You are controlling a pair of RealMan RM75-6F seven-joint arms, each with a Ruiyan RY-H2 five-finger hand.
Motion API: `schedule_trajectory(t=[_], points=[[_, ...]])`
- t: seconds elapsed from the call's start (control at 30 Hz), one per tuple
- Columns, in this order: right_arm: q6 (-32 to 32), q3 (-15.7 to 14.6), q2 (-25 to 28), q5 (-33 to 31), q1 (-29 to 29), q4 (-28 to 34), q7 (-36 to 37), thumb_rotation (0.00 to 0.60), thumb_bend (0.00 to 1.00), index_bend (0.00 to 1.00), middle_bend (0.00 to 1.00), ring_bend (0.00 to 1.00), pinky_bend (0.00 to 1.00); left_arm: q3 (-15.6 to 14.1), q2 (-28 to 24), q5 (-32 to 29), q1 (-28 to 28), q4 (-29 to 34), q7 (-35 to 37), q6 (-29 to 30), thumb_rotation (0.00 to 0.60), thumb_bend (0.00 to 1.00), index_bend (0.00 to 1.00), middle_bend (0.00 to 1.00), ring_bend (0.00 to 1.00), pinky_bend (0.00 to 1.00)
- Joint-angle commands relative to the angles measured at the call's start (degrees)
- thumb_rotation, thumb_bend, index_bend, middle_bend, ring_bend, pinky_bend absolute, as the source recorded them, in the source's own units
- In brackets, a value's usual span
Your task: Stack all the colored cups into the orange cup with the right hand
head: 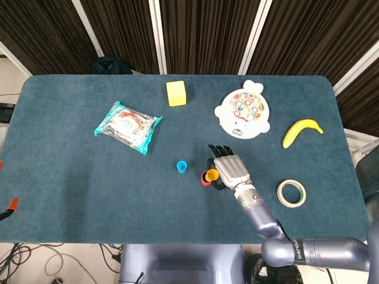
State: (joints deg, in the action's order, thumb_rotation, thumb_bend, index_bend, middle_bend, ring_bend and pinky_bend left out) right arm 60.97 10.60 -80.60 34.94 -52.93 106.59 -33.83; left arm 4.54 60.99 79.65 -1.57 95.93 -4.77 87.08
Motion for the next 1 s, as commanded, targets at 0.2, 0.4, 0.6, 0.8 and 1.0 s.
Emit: schedule_trajectory(t=[0.2, 0.4, 0.6, 0.8, 1.0], points=[[-0.12, -0.27, -0.96, -0.87, -0.23, -1.08, -0.06, 0.600, 0.41, 0.42, 0.01, 0.02, 0.00, 0.02, -0.03, -0.02, -0.01, 0.00, 0.02, -0.01, 0.600, 0.27, 0.02, 0.03, 0.00, 0.00], [-0.40, -0.62, -1.28, -1.65, -0.59, -1.32, -0.58, 0.600, 0.41, 0.31, 0.01, 0.02, 0.00, 0.03, -0.05, -0.07, 0.01, 0.05, 0.02, 0.02, 0.600, 0.27, 0.02, 0.03, 0.00, 0.00], [-0.52, -0.69, -1.18, -2.42, -1.03, -0.93, -1.14, 0.600, 0.41, 0.17, 0.01, 0.02, 0.00, 0.03, -0.04, -0.04, 0.00, 0.05, -0.03, 0.03, 0.600, 0.27, 0.02, 0.03, 0.00, 0.00], [0.18, 0.60, -1.06, -2.43, -1.45, -0.86, -0.75, 0.600, 0.41, 0.17, 0.01, 0.02, 0.00, 0.06, -0.01, -0.15, -0.01, 0.00, 0.05, -0.03, 0.600, 0.27, 0.02, 0.03, 0.00, 0.00], [0.01, 2.91, -2.07, -4.04, -3.49, -2.31, -1.46, 0.600, 0.41, 0.19, 0.01, 0.02, 0.00, 0.17, 0.08, -0.44, -0.06, -0.04, 0.10, -0.15, 0.600, 0.27, 0.02, 0.03, 0.00, 0.00]])
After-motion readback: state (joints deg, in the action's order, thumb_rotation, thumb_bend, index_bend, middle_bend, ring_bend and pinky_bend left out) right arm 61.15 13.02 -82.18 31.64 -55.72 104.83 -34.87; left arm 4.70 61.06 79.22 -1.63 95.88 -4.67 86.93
